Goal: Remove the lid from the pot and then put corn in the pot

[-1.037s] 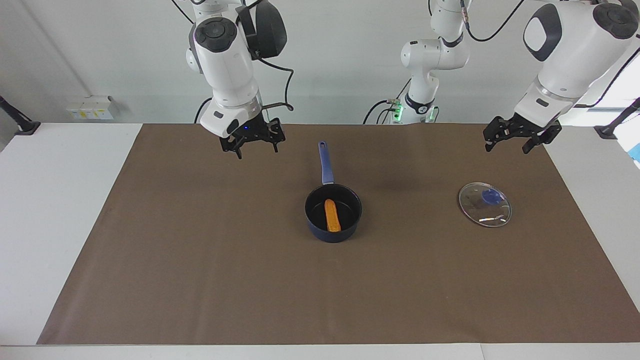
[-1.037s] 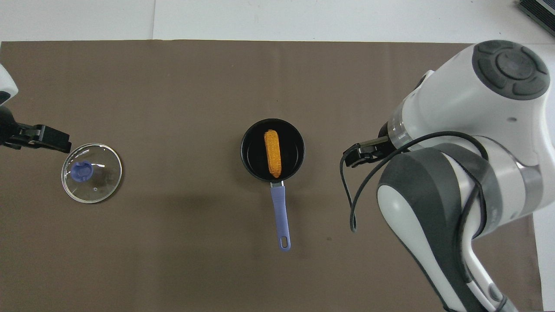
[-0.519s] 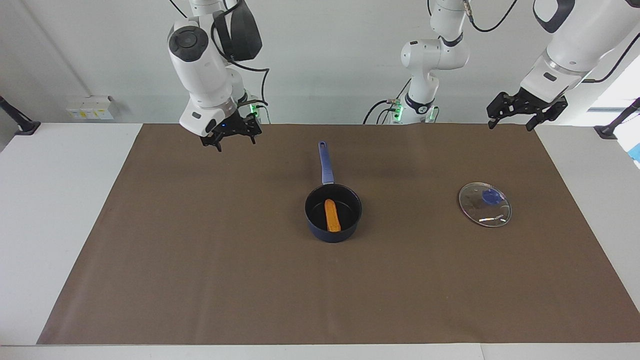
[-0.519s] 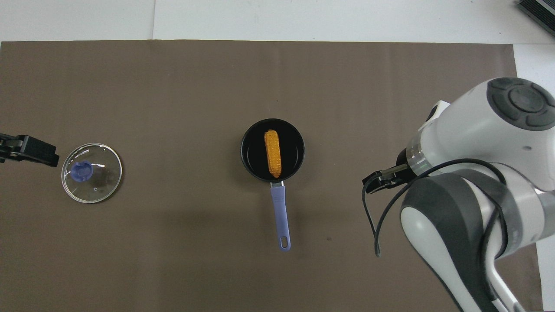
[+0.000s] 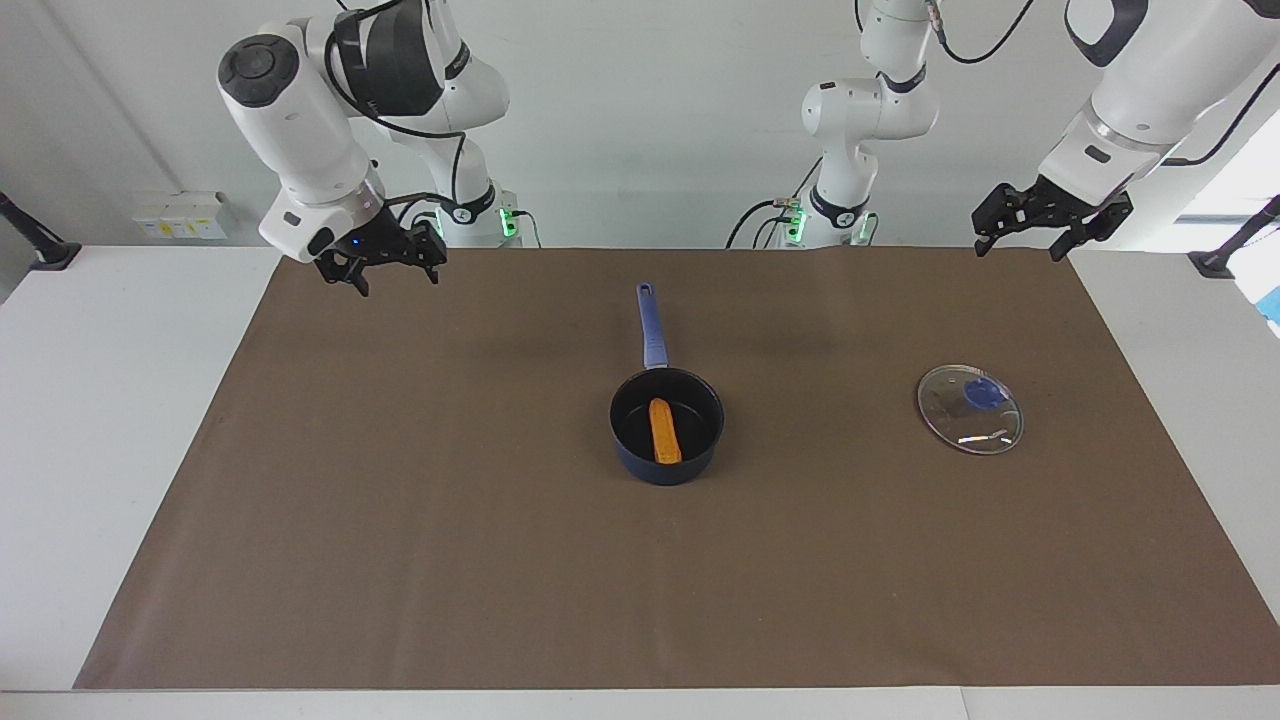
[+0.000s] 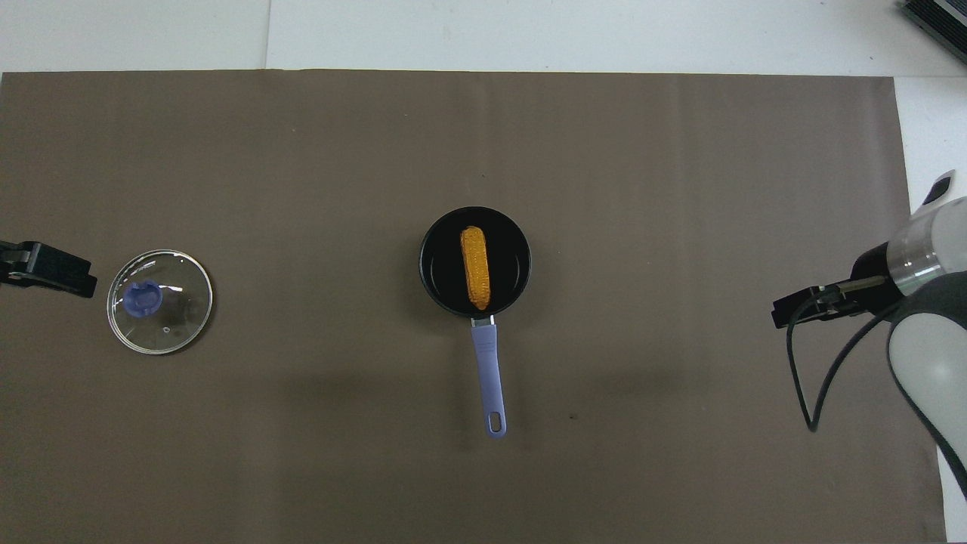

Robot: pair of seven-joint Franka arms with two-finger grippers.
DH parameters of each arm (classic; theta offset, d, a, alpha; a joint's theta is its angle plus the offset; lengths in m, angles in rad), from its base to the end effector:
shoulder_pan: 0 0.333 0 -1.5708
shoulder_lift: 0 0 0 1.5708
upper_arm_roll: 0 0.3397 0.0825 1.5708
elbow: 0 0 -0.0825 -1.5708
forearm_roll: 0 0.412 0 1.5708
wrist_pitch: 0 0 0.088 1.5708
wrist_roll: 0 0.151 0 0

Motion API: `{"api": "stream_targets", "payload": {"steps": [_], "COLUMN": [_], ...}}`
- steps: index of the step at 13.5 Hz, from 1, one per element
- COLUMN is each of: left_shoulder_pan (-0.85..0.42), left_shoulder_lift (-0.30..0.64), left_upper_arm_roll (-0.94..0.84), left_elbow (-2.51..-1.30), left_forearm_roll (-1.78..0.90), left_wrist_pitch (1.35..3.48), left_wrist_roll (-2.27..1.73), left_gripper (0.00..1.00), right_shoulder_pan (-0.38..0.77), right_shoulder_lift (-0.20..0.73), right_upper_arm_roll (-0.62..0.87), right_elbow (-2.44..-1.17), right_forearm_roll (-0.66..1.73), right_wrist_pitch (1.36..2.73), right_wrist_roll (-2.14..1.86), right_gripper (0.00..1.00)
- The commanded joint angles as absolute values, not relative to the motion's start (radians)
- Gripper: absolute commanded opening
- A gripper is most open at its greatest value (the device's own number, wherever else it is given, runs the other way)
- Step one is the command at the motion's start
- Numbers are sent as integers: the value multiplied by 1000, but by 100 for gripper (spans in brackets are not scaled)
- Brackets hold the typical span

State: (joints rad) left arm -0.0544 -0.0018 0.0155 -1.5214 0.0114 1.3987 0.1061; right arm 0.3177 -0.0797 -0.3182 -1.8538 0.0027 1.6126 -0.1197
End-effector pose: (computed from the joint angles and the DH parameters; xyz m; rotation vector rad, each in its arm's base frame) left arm 0.5579 -0.0198 0.6158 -3.1205 0.2246 0.1898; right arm 0.5387 -0.0038 0.5104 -3.0882 -0.1884 0.2536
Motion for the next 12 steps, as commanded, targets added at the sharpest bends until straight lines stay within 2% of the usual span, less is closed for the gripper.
{"api": "stream_targets", "payload": {"steps": [1, 4, 7, 10, 12], "left_shoulder_pan": [-52, -55, -60, -60, -60], "left_shoulder_lift": [-21, -3, -11, -12, -15], "left_upper_arm_roll": [17, 17, 17, 17, 17], "left_elbow": [-1539, -1525, -1529, -1529, -1536], "left_forearm_roll": [-5, -24, -28, -28, -28], "left_wrist_pitch": [1413, 1457, 1463, 1462, 1456], "left_wrist_roll": [107, 104, 109, 109, 106], "left_gripper": [100, 100, 100, 100, 100], "right_shoulder_pan": [275, 229, 229, 241, 247], "right_shoulder_lift": [-121, -123, -98, -95, -94], "right_upper_arm_roll": [-308, -307, -305, -298, -281], "right_elbow": [-1899, -1887, -1732, -1662, -1573], "right_forearm_roll": [-40, -52, -41, -11, 2], "right_wrist_pitch": [1606, 1621, 1609, 1594, 1514], "right_wrist_roll": [-140, -208, -206, -175, -89], "right_gripper": [100, 100, 100, 100, 100]}}
